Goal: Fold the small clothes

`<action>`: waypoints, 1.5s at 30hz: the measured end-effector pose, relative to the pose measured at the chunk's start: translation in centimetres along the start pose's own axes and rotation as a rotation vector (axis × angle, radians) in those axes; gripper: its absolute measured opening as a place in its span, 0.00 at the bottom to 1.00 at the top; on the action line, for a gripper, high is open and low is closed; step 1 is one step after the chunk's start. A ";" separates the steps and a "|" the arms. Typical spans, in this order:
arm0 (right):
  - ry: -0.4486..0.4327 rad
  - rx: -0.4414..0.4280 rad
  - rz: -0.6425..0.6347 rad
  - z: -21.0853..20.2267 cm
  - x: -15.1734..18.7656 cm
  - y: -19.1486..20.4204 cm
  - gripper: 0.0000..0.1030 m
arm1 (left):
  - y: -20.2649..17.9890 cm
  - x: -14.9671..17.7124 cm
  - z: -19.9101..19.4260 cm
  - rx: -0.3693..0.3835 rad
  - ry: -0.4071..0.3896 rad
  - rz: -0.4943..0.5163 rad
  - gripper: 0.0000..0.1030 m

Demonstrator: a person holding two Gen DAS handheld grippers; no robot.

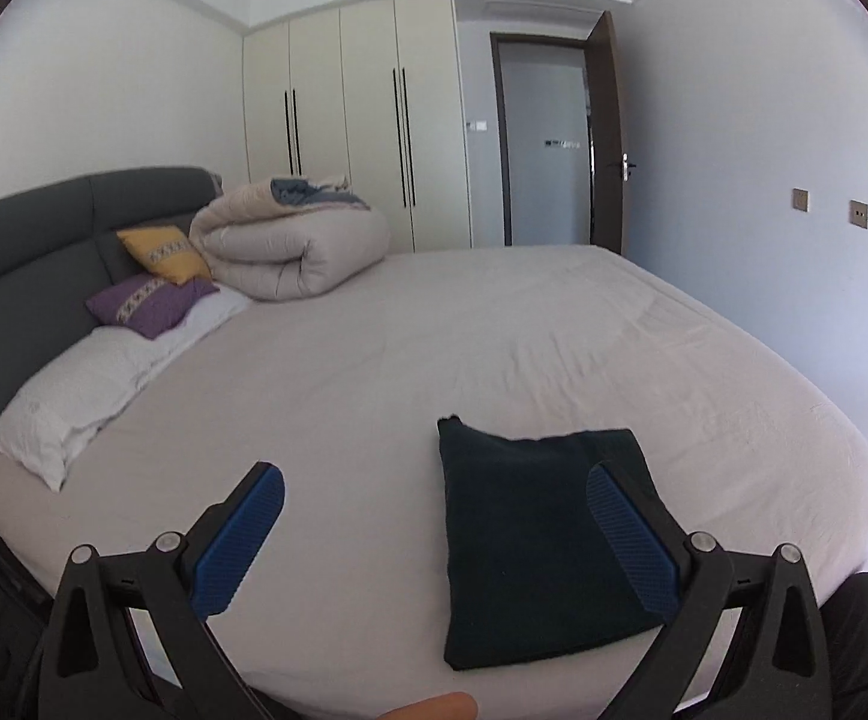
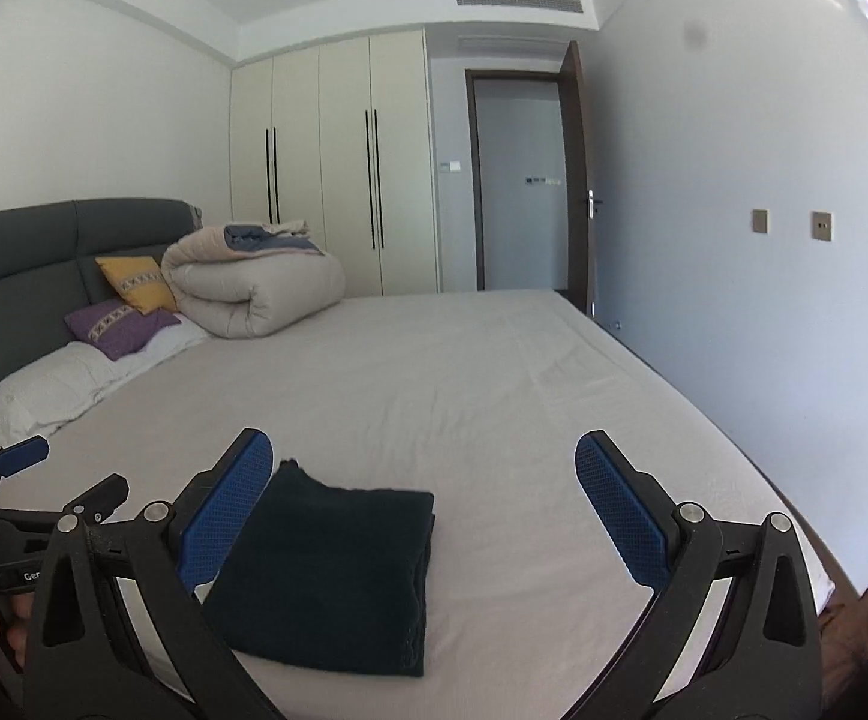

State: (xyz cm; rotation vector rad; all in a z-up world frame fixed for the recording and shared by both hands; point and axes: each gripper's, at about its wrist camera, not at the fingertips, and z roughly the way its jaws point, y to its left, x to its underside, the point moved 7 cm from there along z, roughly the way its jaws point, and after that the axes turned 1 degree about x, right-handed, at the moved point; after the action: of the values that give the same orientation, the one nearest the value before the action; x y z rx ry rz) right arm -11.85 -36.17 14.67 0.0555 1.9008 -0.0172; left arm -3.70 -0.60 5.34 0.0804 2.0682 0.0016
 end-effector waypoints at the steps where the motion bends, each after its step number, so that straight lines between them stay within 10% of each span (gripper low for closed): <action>1: 0.057 -0.001 0.022 1.0 1.3 0.0 1.00 | -0.1 1.0 1.3 0.003 0.055 -0.008 1.00; 5: 0.243 -0.031 0.116 4.3 6.1 0.3 1.00 | 0.2 3.7 4.3 0.001 0.165 -0.020 1.00; 13: 0.346 0.002 0.088 9.2 10.4 1.1 1.00 | -0.1 6.1 5.9 -0.011 0.241 -0.015 1.00; 45: 0.429 0.014 0.035 11.1 11.4 1.8 1.00 | 0.1 7.6 7.1 -0.011 0.302 -0.046 1.00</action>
State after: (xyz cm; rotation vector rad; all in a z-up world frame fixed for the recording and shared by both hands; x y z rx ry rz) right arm -4.93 -34.48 0.34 0.1083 2.3278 0.0058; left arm -1.13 -0.33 -4.73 0.0269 2.3710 -0.0034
